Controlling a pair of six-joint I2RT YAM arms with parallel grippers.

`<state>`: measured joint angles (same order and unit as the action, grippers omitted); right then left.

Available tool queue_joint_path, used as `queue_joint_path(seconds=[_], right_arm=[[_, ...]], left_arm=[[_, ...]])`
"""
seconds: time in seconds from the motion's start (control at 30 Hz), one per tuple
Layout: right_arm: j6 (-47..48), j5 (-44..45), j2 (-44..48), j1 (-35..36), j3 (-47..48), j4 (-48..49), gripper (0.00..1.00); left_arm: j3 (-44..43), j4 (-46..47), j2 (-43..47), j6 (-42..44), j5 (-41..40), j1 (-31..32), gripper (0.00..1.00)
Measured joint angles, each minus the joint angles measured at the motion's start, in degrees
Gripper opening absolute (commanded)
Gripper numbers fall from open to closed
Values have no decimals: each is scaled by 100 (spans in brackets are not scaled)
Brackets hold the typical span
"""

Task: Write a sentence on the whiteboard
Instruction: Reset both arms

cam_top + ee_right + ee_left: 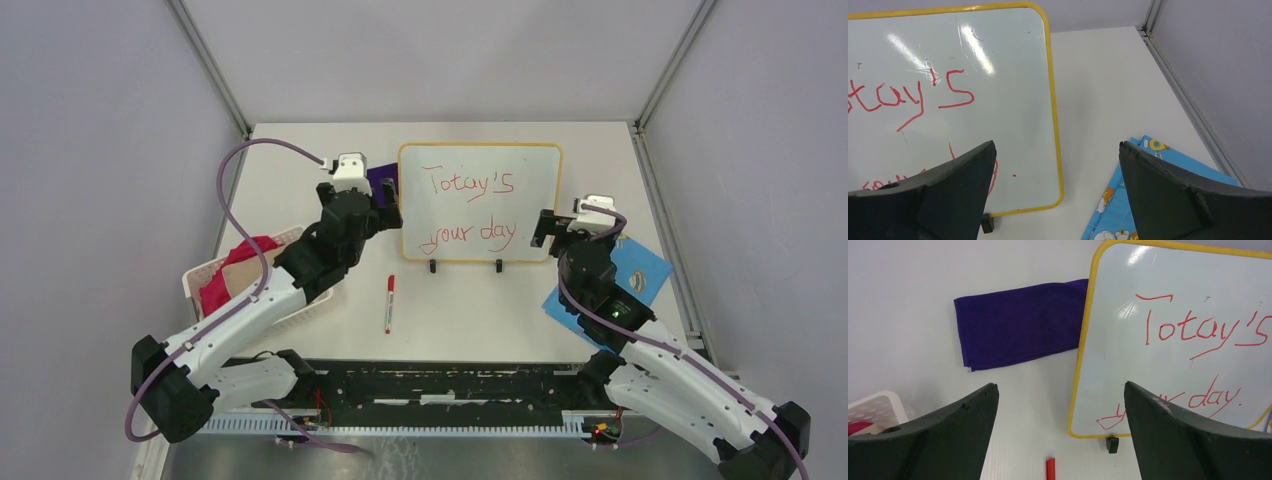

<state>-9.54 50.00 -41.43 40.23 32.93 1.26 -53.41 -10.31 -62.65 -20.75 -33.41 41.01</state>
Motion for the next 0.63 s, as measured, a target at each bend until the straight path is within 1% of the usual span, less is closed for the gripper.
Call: queue_joint_path(seconds=[0.3,0.5,0.63], right_arm=[[98,-164,376,0,-219,181,98],[286,-669,621,0,-629,369,97],[376,-933,634,0,-684,472,97]], left_arm=[[-22,-55,-46,142,304,0,99],[-22,-68,-39,240,485,0,98],[-22,-70,9,291,577,0,97]])
